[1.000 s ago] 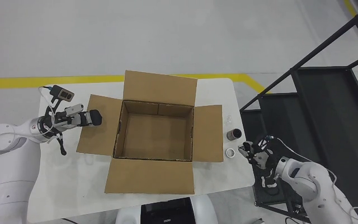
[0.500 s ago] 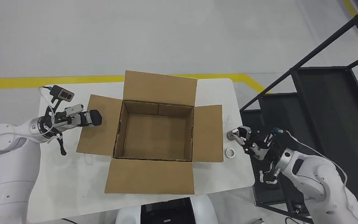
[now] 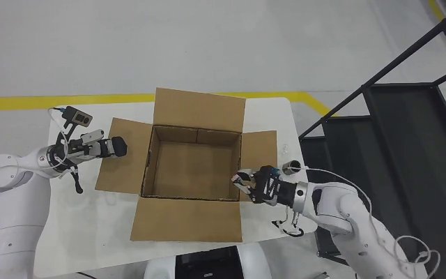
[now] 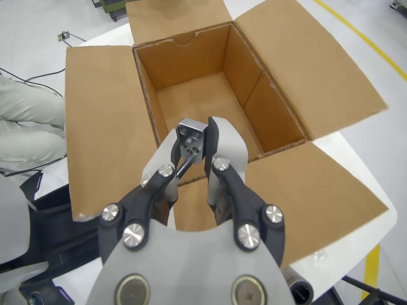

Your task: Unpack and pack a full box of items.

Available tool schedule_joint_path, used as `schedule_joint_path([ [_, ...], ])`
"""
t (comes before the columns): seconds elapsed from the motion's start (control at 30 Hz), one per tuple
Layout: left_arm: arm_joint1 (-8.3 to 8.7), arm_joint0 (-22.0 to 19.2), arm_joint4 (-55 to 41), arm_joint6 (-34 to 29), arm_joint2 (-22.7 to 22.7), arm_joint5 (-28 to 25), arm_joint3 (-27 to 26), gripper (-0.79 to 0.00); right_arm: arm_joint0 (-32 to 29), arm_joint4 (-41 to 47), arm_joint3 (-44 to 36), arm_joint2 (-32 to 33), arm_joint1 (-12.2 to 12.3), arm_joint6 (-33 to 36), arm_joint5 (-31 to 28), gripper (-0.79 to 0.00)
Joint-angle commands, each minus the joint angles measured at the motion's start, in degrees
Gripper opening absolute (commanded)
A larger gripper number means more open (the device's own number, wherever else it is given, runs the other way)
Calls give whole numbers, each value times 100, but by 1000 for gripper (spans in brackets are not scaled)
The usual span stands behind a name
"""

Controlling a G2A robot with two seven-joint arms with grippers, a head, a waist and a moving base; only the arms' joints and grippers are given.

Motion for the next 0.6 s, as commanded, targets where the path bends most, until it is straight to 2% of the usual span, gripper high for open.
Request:
schedule_joint_path([
  [0.0,0,0,0,0,0,0,0,0,423,62,156,-356,-38,232,119,-785],
  [0.23,0,0,0,0,0,0,0,0,1511,-128,762,-1139,-143,583,-44,-785],
  [0.37,0,0,0,0,0,0,0,0,1934,-503,1124,-1529,-228,686,337,-785],
  [0.57,0,0,0,0,0,0,0,0,2434,-916,1489,-2201,-395,1375,1165,-785],
])
